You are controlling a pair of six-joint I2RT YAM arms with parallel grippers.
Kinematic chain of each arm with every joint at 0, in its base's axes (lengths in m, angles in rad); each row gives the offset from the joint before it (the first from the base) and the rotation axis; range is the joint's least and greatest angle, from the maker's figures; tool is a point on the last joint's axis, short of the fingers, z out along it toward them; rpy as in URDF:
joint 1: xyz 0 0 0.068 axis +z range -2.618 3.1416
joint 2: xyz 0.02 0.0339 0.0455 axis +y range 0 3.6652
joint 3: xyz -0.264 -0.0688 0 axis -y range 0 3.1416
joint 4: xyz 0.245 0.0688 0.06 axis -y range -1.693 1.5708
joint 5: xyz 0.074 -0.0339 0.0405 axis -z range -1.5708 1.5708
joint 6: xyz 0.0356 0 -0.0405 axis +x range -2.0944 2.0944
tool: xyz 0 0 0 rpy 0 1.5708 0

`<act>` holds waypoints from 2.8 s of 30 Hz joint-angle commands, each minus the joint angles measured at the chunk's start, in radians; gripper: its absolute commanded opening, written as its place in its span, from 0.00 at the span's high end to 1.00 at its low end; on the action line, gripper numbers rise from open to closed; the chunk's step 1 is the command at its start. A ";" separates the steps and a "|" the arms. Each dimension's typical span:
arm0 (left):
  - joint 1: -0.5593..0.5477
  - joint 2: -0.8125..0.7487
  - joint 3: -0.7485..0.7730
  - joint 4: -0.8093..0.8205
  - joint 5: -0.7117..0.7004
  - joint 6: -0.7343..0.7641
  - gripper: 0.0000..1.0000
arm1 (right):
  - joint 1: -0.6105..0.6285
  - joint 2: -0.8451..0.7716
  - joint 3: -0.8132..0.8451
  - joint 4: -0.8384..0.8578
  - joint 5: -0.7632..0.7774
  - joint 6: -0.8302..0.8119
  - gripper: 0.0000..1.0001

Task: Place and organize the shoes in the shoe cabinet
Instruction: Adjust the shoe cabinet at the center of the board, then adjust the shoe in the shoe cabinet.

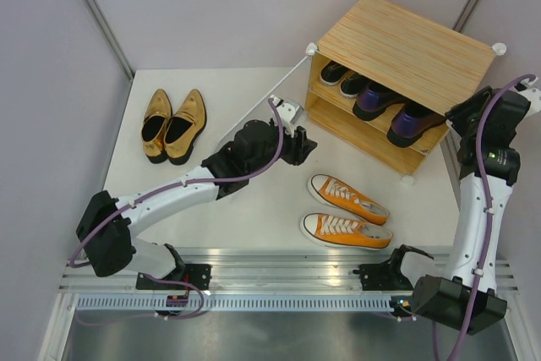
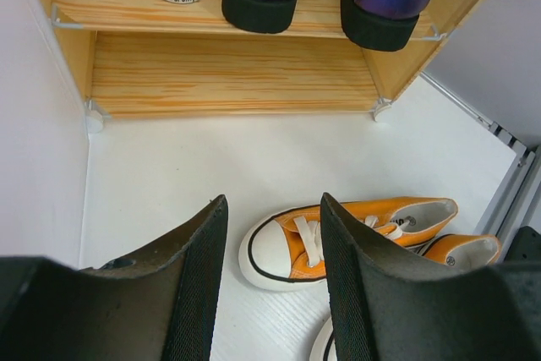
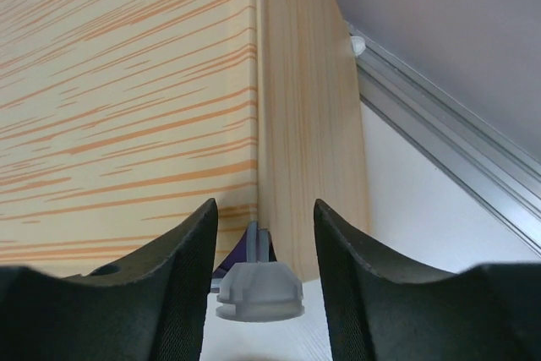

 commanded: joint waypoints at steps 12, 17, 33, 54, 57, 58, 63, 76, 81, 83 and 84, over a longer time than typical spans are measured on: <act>-0.001 -0.033 -0.003 0.036 -0.013 0.053 0.47 | 0.011 -0.028 -0.038 0.084 -0.255 0.015 0.80; 0.018 -0.017 0.009 0.045 0.016 0.029 0.48 | 0.068 -0.024 -0.052 0.082 -0.308 0.007 0.82; 0.067 0.011 0.047 0.054 0.045 -0.001 0.48 | 0.243 0.036 -0.038 0.102 -0.288 0.016 0.82; 0.074 0.125 0.096 0.081 0.088 0.010 0.53 | 0.327 0.012 -0.004 0.059 -0.212 -0.022 0.64; 0.085 0.172 0.118 0.091 0.091 0.006 0.64 | 0.326 0.002 0.014 0.028 -0.149 -0.047 0.61; 0.088 0.186 0.136 0.095 0.093 0.001 0.67 | 0.326 -0.004 0.016 0.021 -0.138 -0.053 0.61; 0.091 0.307 0.211 0.111 0.142 -0.013 0.71 | 0.326 0.010 -0.016 0.022 -0.124 -0.064 0.61; 0.084 0.500 0.374 0.151 0.278 -0.102 0.77 | 0.326 -0.002 -0.084 0.047 -0.175 -0.085 0.64; 0.074 0.530 0.394 0.167 0.289 -0.135 0.77 | 0.338 -0.002 -0.095 0.054 -0.193 -0.085 0.66; 0.073 0.534 0.391 0.171 0.297 -0.140 0.77 | 0.346 -0.004 -0.096 0.054 -0.193 -0.085 0.66; 0.073 0.534 0.385 0.171 0.295 -0.140 0.76 | 0.347 -0.004 -0.093 0.054 -0.190 -0.087 0.66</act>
